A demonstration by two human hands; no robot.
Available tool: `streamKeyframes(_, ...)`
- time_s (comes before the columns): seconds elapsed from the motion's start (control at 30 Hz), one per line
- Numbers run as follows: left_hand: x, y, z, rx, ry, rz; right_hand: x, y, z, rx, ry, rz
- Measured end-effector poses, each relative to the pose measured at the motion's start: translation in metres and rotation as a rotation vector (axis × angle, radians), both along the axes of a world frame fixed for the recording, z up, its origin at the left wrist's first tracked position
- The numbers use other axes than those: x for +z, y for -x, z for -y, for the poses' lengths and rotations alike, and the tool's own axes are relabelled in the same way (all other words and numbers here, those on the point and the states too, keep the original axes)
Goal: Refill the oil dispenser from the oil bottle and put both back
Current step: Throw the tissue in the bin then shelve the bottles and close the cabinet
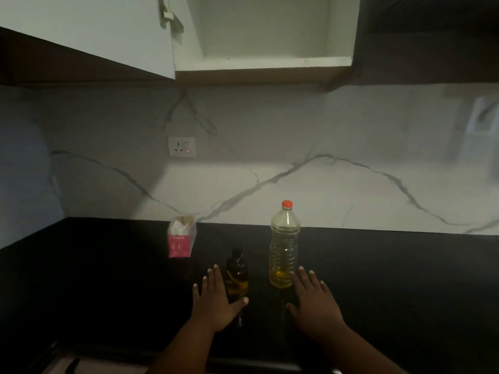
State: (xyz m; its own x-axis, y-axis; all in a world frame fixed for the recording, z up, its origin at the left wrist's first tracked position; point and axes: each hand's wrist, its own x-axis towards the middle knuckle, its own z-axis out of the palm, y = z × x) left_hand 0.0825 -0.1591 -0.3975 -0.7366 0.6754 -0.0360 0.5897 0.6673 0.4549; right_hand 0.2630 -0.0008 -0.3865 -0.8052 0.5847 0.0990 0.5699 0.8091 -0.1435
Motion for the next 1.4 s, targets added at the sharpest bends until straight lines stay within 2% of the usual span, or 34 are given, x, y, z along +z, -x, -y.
streamKeyframes(0.07,0.001,0.030,-0.019,-0.011,-0.107,0.063,0.001,0.023,-0.010,-0.075,0.058,-0.127)
streamKeyframes(0.2,-0.006,0.066,-0.046,-0.015,-0.296,0.286,0.007,0.058,-0.019,-0.289,0.253,-0.567)
streamKeyframes(0.37,-0.040,0.097,-0.059,-0.094,-0.414,0.559,-0.014,0.093,-0.038,-0.421,0.558,-0.722)
streamKeyframes(0.6,-0.055,0.094,-0.086,-0.124,-0.503,0.653,-0.031,0.113,-0.060,-0.413,0.731,-0.785)
streamKeyframes(0.83,-0.055,0.106,-0.104,-0.167,-0.514,0.600,-0.036,0.123,-0.070,-0.397,0.763,-0.785)
streamKeyframes(1.0,-0.058,0.102,-0.116,-0.118,-0.596,0.668,-0.035,0.120,-0.078,-0.397,0.773,-0.739)
streamKeyframes(1.17,-0.059,0.103,-0.125,-0.110,-0.636,0.755,-0.032,0.118,-0.073,-0.371,0.772,-0.789)
streamKeyframes(1.27,-0.046,0.108,-0.129,-0.068,-0.700,0.778,-0.017,0.118,-0.068,-0.330,0.768,-0.839)
streamKeyframes(1.4,0.013,0.109,-0.137,-0.142,-0.773,0.805,0.033,0.112,-0.060,-0.223,0.724,-0.912)
